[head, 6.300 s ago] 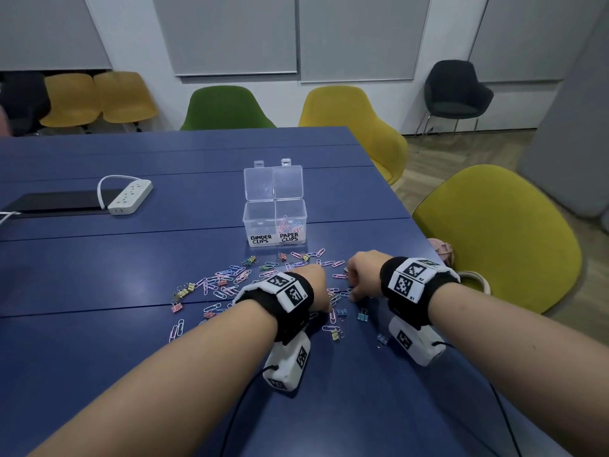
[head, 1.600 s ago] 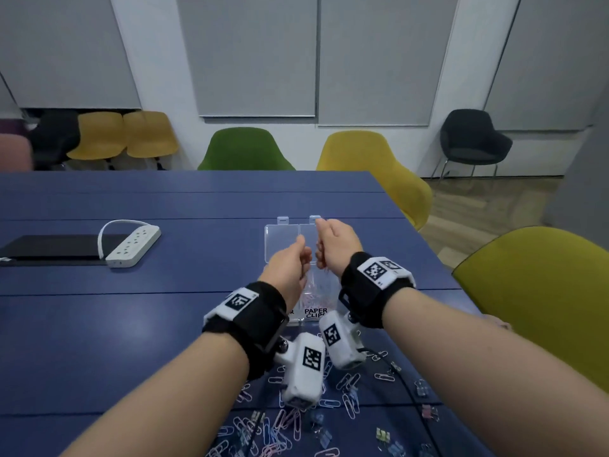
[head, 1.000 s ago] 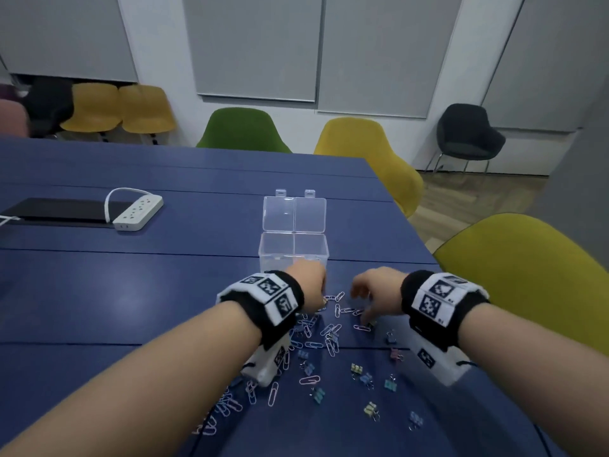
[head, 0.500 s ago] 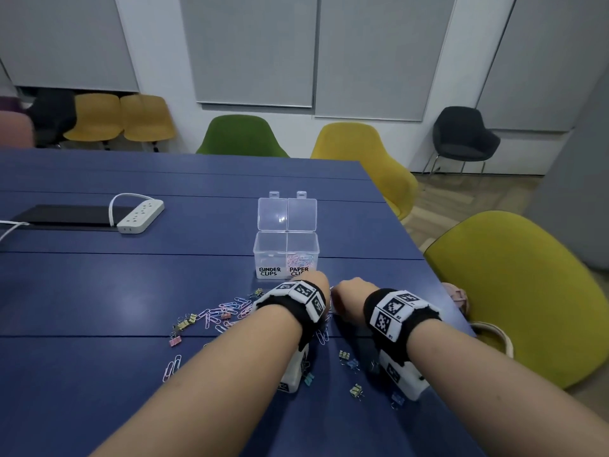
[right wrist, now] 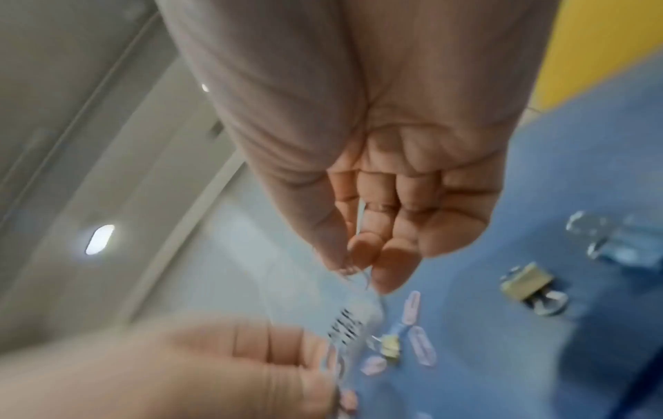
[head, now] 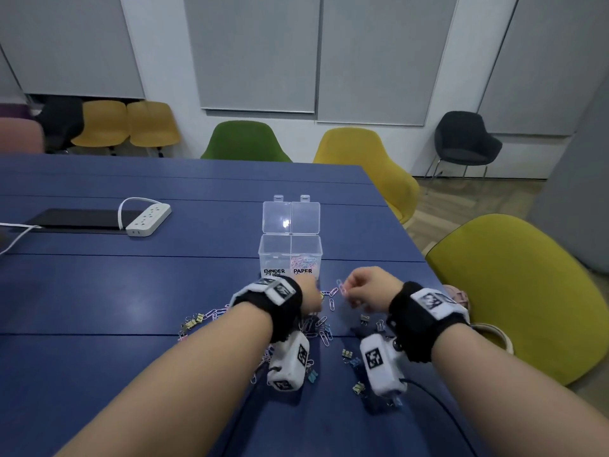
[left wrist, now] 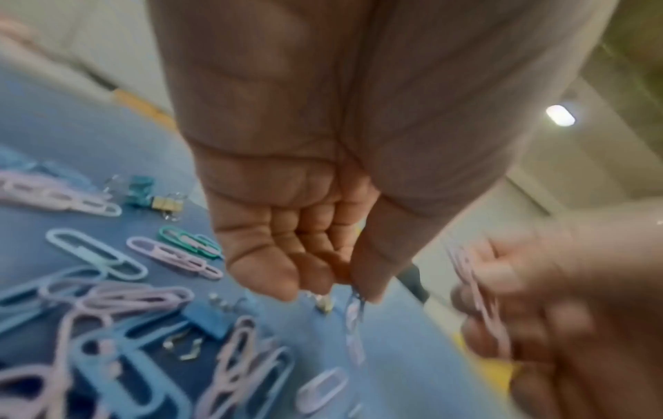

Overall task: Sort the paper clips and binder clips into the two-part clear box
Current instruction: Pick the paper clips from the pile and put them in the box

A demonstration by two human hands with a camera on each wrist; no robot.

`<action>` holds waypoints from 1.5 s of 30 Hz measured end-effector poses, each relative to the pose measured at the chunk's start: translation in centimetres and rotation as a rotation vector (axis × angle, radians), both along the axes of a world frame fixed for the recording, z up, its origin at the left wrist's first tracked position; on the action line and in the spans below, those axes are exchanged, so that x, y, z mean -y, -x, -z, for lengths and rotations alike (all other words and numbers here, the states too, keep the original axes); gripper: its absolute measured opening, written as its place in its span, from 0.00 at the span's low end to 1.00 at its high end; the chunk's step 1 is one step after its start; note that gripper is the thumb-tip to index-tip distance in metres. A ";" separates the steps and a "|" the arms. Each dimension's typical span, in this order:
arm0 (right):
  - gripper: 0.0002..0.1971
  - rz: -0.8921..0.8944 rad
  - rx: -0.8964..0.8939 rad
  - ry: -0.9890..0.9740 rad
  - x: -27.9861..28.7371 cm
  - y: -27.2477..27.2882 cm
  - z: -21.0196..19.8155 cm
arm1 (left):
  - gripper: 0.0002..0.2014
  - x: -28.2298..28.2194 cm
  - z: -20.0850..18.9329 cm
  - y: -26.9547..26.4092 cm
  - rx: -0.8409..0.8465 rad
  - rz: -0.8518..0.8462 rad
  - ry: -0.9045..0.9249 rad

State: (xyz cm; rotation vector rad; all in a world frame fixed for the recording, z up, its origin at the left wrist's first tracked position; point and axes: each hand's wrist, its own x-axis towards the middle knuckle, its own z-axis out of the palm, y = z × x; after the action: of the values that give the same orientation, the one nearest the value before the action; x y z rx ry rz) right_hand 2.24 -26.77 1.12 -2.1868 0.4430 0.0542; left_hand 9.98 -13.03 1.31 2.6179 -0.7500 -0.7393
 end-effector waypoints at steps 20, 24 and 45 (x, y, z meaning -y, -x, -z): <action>0.18 -0.001 -0.175 0.066 1.2 -2.6 -0.5 | 0.18 -1.2 0.4 -3.8 -0.368 -0.398 0.480; 0.06 -0.249 -0.260 0.559 0.6 -3.7 -0.4 | 0.07 -0.9 0.3 -3.8 0.089 -0.074 0.130; 0.14 -0.435 -0.406 0.801 -2.2 -5.8 2.5 | 0.13 1.2 2.5 -5.0 0.197 0.057 -0.267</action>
State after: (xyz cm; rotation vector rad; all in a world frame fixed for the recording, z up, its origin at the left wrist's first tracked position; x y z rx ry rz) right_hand 8.00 -24.62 -1.40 -3.0449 0.2087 0.6674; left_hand 14.95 -14.26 -1.19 2.9551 -0.8336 -0.6418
